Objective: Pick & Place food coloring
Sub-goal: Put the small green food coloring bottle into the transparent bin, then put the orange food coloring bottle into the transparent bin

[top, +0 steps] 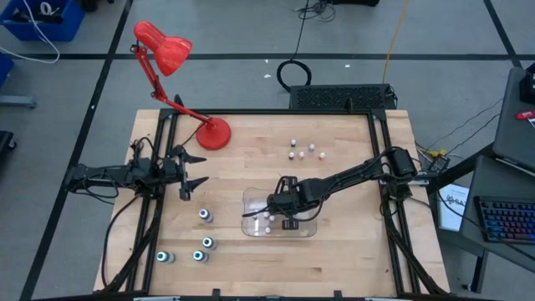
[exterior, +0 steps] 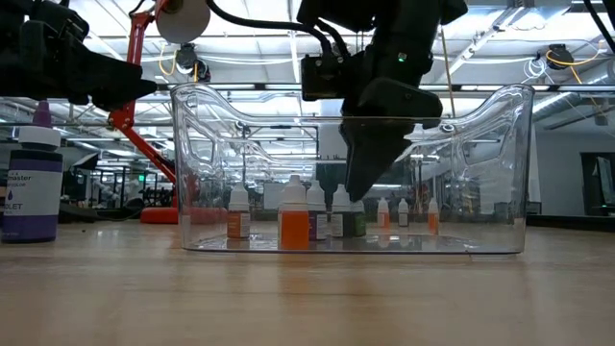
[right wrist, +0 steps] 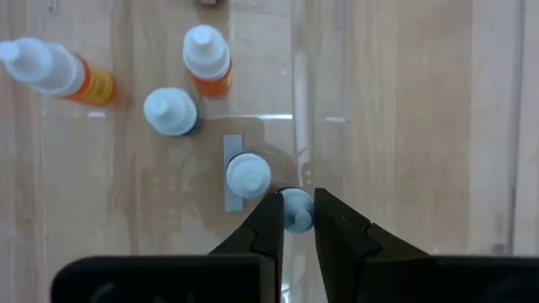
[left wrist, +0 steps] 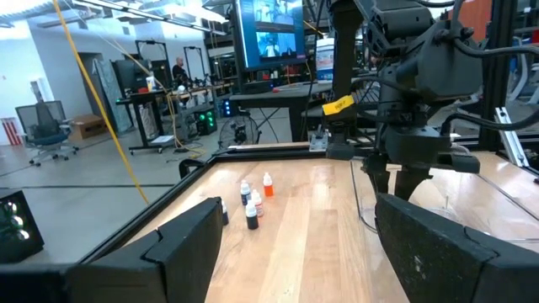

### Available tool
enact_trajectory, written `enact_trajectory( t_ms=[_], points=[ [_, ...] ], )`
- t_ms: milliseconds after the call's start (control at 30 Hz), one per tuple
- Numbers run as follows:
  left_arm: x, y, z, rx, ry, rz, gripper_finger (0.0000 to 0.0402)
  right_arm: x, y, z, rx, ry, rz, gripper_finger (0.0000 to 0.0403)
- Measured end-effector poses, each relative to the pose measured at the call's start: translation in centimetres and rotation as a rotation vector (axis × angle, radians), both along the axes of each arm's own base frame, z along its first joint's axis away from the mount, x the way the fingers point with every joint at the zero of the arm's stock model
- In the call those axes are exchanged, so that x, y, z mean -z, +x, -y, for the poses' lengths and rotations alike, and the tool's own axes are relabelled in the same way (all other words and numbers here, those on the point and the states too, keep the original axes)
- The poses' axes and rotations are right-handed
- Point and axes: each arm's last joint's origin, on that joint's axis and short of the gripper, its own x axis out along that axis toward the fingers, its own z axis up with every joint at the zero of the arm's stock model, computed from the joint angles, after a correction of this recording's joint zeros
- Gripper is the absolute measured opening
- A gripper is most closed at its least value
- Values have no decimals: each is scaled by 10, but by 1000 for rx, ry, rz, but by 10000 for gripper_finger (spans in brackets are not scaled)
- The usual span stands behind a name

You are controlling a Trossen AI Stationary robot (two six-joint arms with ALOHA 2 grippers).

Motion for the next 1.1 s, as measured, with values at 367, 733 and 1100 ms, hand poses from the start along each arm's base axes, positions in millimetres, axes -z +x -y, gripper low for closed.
enact_trajectory(
  t_ms=[367,733,1100],
  points=[
    [0,0,0,0,0,0,306,1,-1,1,31,8,-9,74],
    [0,0,0,0,0,0,306,-7,-5,2,63,22,-2,136],
    [0,0,0,0,0,0,306,-85,-37,10,102,60,163,129]
  ],
)
